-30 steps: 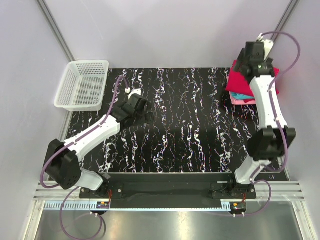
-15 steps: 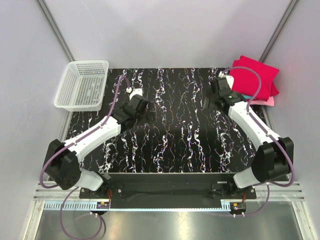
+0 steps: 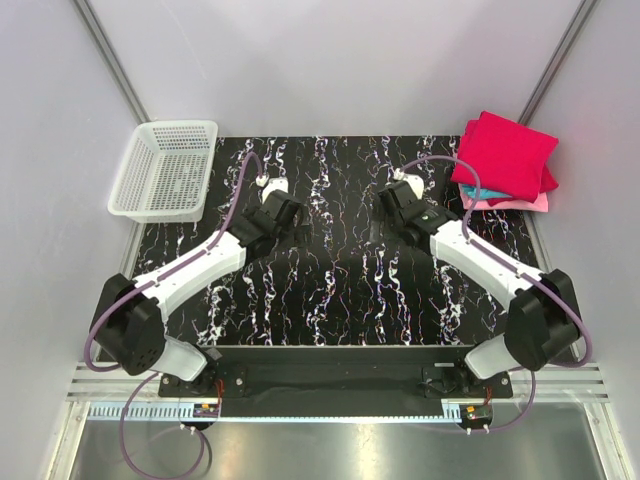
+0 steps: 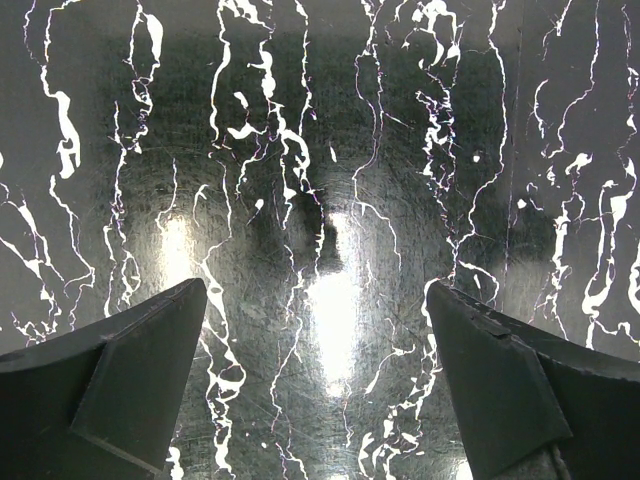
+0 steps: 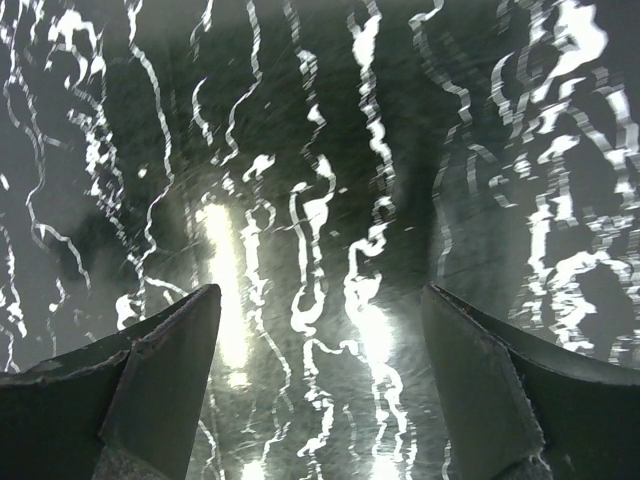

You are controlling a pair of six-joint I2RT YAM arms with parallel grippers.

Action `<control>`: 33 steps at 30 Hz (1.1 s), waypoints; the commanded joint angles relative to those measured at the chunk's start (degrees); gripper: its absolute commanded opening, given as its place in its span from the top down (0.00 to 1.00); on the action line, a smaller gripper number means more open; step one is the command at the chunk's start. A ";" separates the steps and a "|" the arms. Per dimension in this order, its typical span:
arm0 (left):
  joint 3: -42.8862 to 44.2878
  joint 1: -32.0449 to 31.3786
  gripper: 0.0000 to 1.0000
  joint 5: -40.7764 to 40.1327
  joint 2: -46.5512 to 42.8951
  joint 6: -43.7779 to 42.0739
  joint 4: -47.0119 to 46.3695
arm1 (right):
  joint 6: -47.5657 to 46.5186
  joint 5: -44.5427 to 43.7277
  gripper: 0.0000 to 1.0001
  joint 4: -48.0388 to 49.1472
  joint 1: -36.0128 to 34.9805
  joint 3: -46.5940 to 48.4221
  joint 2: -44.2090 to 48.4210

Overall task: Fold and stack the t-shirts
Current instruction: Reset both grippers

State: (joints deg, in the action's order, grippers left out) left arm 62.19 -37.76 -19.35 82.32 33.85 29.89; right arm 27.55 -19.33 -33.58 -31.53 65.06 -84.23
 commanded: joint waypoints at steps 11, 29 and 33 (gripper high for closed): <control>0.03 -0.47 0.01 -2.27 1.43 -0.97 -2.38 | 4.62 1.05 0.14 3.79 -4.51 -0.28 -3.57; -0.41 -0.47 0.01 -3.41 2.05 -0.62 -2.29 | 4.97 1.31 0.15 4.05 -5.82 -0.19 -6.12; -0.41 -0.47 0.01 -3.67 2.05 -1.06 -2.29 | 5.06 1.31 0.15 3.96 -5.91 -0.11 -6.65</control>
State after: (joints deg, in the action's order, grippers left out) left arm 62.19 -37.98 -20.45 84.40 33.43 29.87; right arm 31.62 -17.76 -31.09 -36.77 64.14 -90.61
